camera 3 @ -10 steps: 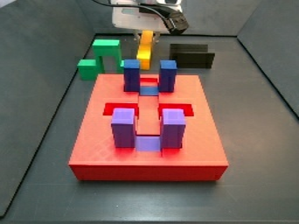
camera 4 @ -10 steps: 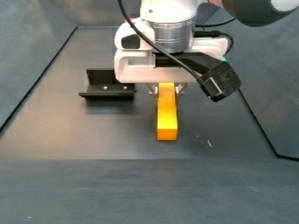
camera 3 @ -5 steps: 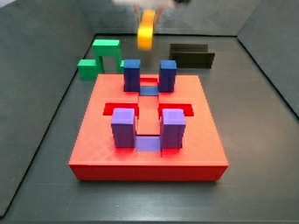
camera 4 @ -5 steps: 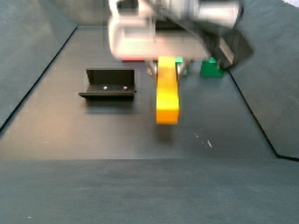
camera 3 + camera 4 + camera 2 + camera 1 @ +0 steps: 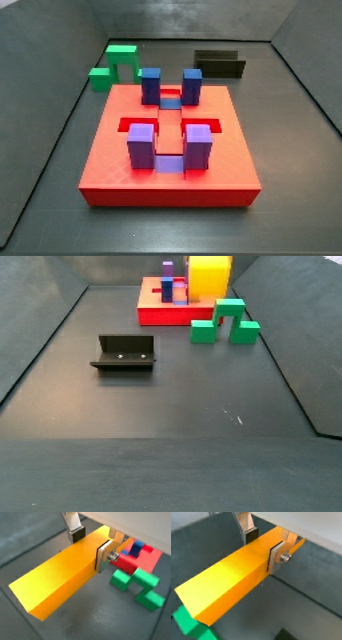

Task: Pick up the yellow object. Move up. Move to above the board. Insert the yellow object.
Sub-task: Move to above the board.

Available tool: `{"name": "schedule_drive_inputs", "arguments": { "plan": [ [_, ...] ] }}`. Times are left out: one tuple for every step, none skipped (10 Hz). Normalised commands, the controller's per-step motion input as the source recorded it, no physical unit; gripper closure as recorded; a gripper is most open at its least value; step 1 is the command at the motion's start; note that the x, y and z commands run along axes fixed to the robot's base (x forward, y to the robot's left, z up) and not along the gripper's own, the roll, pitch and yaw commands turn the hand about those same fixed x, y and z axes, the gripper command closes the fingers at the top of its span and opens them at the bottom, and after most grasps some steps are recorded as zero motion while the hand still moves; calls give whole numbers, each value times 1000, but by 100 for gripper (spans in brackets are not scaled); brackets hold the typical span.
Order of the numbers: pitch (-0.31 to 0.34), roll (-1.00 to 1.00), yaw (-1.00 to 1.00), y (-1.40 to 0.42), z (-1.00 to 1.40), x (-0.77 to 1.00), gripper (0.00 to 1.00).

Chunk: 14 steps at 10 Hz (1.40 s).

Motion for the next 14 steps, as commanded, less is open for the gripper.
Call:
{"name": "schedule_drive_inputs", "arguments": {
  "plan": [
    [72, 4, 3, 6, 745, 28, 100],
    [75, 8, 6, 5, 364, 34, 100],
    [58, 0, 0, 2, 178, 47, 100],
    [127, 120, 164, -1400, 185, 1, 100],
    [117, 130, 161, -1400, 172, -2, 100],
    [34, 110, 75, -1400, 176, -9, 100],
    [19, 62, 45, -1400, 175, -11, 100],
    [13, 37, 32, -1400, 177, -10, 100],
    [22, 19, 20, -1400, 185, -7, 100],
    [38, 5, 17, -1400, 196, 0, 100],
    [59, 3, 12, -1400, 207, 6, 100],
    [91, 1, 8, -1400, 219, 34, 100],
    [119, 16, 9, -1400, 226, 72, 100],
    [139, 23, 8, -823, 139, 74, 100]
  ]
}}
